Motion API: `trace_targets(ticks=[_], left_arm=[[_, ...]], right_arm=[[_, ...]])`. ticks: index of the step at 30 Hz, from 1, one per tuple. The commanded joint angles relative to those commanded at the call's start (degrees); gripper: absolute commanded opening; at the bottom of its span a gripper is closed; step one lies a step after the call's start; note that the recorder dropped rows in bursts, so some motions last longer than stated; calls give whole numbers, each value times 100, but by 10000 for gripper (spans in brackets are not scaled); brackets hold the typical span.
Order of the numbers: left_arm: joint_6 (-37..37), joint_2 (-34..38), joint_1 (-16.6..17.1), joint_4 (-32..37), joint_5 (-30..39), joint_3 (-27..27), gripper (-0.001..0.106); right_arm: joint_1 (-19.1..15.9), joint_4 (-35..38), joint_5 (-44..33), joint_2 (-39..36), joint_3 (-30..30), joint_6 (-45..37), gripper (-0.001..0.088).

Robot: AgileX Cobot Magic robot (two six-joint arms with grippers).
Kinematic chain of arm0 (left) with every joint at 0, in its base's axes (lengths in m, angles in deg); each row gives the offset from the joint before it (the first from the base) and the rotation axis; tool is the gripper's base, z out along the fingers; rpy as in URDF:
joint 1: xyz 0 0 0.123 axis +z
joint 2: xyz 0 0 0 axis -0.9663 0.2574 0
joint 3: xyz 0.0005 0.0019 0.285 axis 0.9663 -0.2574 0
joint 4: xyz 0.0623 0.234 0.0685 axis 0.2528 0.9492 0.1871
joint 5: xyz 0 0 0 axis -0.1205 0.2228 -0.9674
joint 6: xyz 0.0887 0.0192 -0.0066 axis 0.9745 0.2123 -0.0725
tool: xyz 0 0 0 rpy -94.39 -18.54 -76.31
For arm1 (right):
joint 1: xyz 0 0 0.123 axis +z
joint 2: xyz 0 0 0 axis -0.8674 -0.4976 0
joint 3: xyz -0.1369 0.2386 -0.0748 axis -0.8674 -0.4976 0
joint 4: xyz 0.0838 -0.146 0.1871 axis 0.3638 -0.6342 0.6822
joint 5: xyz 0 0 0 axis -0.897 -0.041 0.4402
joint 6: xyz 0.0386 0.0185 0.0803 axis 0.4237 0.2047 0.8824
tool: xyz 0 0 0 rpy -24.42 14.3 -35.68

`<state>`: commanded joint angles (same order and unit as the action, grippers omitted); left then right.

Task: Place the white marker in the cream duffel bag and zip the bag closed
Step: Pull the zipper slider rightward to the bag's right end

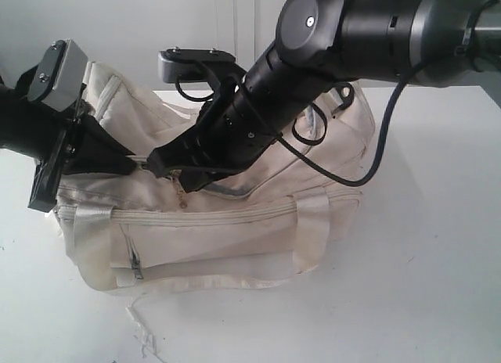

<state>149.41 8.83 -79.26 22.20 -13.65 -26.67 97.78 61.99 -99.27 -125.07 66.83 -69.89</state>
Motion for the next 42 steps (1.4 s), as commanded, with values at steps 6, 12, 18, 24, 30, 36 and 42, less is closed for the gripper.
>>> trace_targets(ticks=[6,12,18,24,30,36,42], left_arm=[[0,0,0,0,0,0,0],[0,0,0,0,0,0,0],[0,0,0,0,0,0,0],[0,0,0,0,0,0,0],[0,0,0,0,0,0,0],[0,0,0,0,0,0,0],[0,0,0,0,0,0,0]], right_arm=[[0,-641,-152,134,0,291,0],[0,-1085,-316,281,0,476,0],[-28,-1368,-493,311,0,640,0],[-174,-1368,-591,320,0,740,0],[-231,-1494,-748,334,0,740,0],[-231,-1641,-790,334,0,750,0],[-423,-1753,-953,368,0,750,0]])
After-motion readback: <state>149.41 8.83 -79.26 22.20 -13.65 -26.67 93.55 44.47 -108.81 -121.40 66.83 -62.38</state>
